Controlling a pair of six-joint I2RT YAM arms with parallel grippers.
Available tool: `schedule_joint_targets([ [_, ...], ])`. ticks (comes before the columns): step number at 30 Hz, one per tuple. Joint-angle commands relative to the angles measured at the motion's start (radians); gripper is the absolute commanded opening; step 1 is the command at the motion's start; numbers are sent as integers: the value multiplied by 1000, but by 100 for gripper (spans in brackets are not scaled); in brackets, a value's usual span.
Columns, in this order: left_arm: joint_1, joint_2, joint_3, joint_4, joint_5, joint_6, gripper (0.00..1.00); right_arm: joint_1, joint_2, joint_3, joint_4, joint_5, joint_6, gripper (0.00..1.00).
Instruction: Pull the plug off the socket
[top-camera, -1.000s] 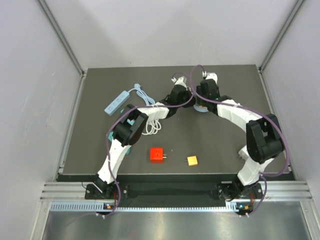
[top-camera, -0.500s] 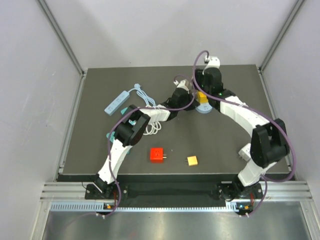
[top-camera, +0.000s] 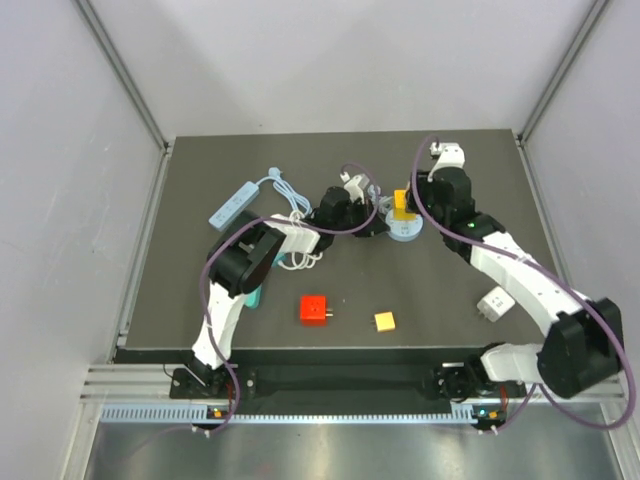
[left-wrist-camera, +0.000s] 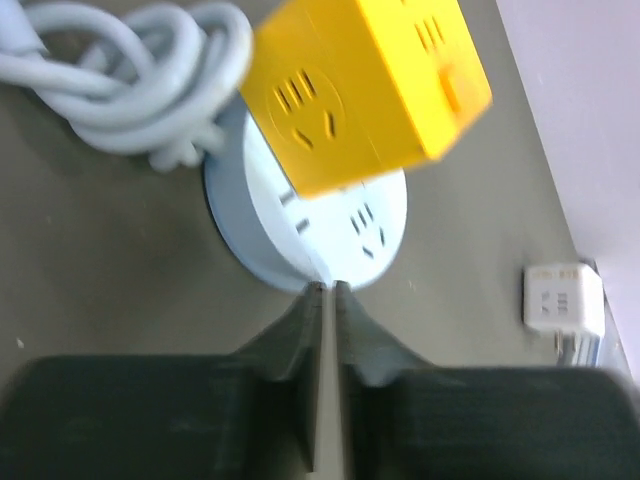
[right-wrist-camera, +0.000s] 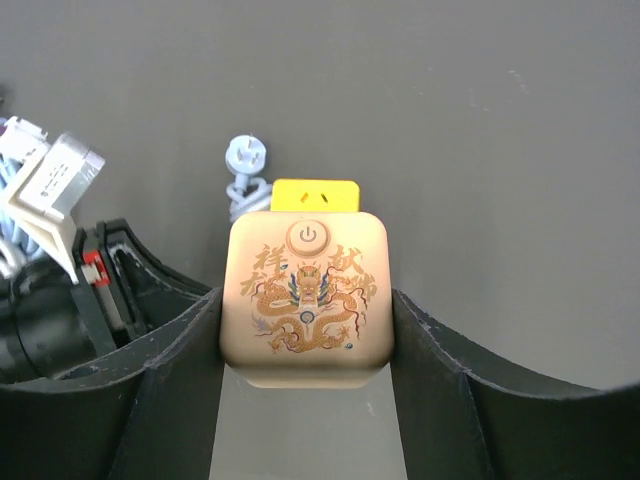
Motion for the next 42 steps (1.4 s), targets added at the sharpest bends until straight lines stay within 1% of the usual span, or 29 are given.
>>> schedule_joint_targets([
  [1,12,-105,-37,91,133,79,18,-3,-119,-8,-99,25,-35,0],
  [3,18,-128,-40,108,170,96,29,-5,-154,6,-174,-7,-35,0],
  [4,24,-148,-55,134,185,93,35,-5,-173,21,-246,-63,-32,0],
  [7,47,-182,-127,222,215,70,38,-3,-199,20,-321,-198,-29,0],
  [8,71,-204,-147,284,234,58,39,-1,-203,15,-369,-287,-22,0],
  [9,85,-214,-164,305,247,40,39,0,-206,7,-394,-346,-16,0],
  [10,116,-228,-193,324,255,33,40,5,-208,-14,-412,-387,1,0],
  [11,133,-249,-205,330,259,30,40,12,-210,-28,-438,-474,12,0],
  [14,199,-295,-258,335,270,36,40,60,-217,-83,-449,-593,60,0],
  [16,235,-315,-291,339,275,49,40,92,-226,-118,-426,-624,118,0],
  [17,245,-332,-298,333,272,65,40,133,-232,-135,-403,-657,141,0],
  [19,265,-346,-313,312,261,84,40,176,-225,-190,-298,-697,203,0],
  [20,268,-349,-318,307,255,96,40,214,-195,-209,-262,-738,224,1],
  [21,274,-349,-321,304,250,98,40,232,-173,-224,-181,-755,245,1],
  [22,277,-347,-325,306,247,96,40,247,-150,-241,-152,-766,279,1],
  [23,285,-344,-325,309,248,87,40,284,-100,-240,-123,-754,290,1],
  [25,289,-334,-325,319,256,78,40,319,-50,-224,-68,-737,307,3],
  [26,289,-332,-327,319,258,79,40,340,3,-218,-58,-734,310,4],
  [28,291,-329,-321,315,259,88,40,350,57,-188,-70,-740,307,6],
  [30,297,-323,-319,307,259,98,40,353,122,-177,-70,-762,293,7],
  [33,305,-318,-321,307,256,96,40,353,162,-183,-27,-776,287,12],
  [36,311,-309,-319,313,262,92,40,354,183,-180,-15,-770,270,21],
  [37,314,-306,-319,315,262,90,40,351,185,-181,-10,-765,267,29],
  [39,315,-301,-316,325,270,81,40,350,197,-177,-19,-739,259,38],
  [40,318,-295,-315,330,271,76,40,350,202,-171,-24,-734,252,45],
  [42,317,-288,-311,341,279,66,41,348,212,-165,-41,-719,245,50],
])
